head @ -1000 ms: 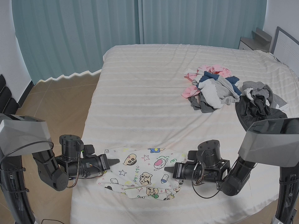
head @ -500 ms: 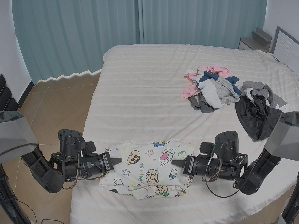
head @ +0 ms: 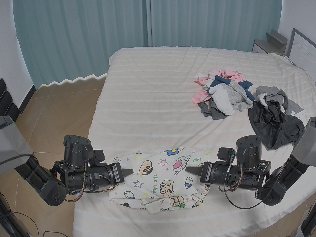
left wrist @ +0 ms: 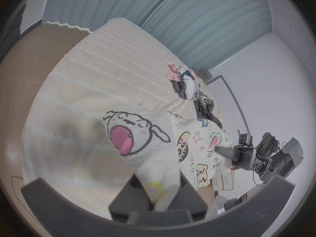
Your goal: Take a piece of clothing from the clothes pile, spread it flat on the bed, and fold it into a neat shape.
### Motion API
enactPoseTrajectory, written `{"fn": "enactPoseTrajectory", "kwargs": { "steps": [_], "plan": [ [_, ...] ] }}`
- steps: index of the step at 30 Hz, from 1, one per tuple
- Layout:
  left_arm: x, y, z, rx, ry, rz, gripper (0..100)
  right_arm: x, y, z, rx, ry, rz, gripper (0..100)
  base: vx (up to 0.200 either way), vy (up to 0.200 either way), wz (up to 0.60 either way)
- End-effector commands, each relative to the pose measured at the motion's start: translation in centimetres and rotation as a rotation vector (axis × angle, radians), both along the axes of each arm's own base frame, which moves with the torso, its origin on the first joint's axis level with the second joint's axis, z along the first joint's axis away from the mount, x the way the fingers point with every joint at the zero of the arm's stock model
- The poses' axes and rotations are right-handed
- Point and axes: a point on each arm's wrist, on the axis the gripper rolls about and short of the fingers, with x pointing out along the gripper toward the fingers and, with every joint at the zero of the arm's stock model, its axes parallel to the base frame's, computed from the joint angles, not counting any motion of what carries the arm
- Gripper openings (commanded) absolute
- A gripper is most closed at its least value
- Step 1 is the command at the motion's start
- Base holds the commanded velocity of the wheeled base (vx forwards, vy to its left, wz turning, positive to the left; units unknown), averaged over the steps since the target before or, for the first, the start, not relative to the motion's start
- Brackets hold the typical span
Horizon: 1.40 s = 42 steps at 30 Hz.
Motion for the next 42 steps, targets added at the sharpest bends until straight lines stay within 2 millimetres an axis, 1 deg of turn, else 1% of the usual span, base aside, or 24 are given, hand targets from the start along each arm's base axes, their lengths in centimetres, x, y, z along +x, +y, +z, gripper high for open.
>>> {"fn": "enactPoseTrajectory", "kwargs": {
  "steps": [1, 6, 11, 15, 23, 30, 38, 42],
  "plan": [
    [-0.1, 0.0, 0.7, -0.011, -0.021, -0.002, 0, -0.1, -0.2, 0.4, 0.006, -0.008, -0.001, 0, 0.000, -0.200, 0.00],
    [-0.2, 0.0, 0.7, -0.010, -0.022, -0.002, 0, 0.0, -0.4, 0.4, 0.006, -0.008, -0.010, 0, 0.000, -0.200, 0.00],
    [-0.2, -0.1, 0.7, -0.010, -0.022, -0.007, 0, 0.3, -1.1, 0.6, 0.009, -0.012, -0.035, 0, 0.000, -0.200, 0.00],
    [-0.3, -0.3, 0.7, -0.011, -0.023, -0.015, 0, 0.1, -1.3, 0.6, 0.007, -0.010, -0.038, 0, 0.000, -0.200, 0.00],
    [-0.9, -1.6, 0.8, 0.000, -0.031, -0.039, 0, -0.2, -2.1, 0.8, 0.004, -0.006, -0.053, 0, 0.000, -0.200, 0.00],
    [-1.0, -2.3, 0.8, 0.007, -0.039, -0.043, 0, -0.8, -2.6, 0.9, 0.004, -0.004, -0.056, 0, 0.000, -0.200, 0.00],
    [-1.1, -2.8, 1.0, -0.004, -0.039, -0.052, 0, -0.7, -3.5, 0.8, -0.003, 0.005, -0.085, 0, 0.000, -0.200, 0.00],
    [-1.0, -3.4, 1.3, -0.033, -0.035, -0.052, 0, -0.8, -3.8, 0.7, -0.008, 0.011, -0.094, 0, 0.000, -0.200, 0.00]
  ]
}}
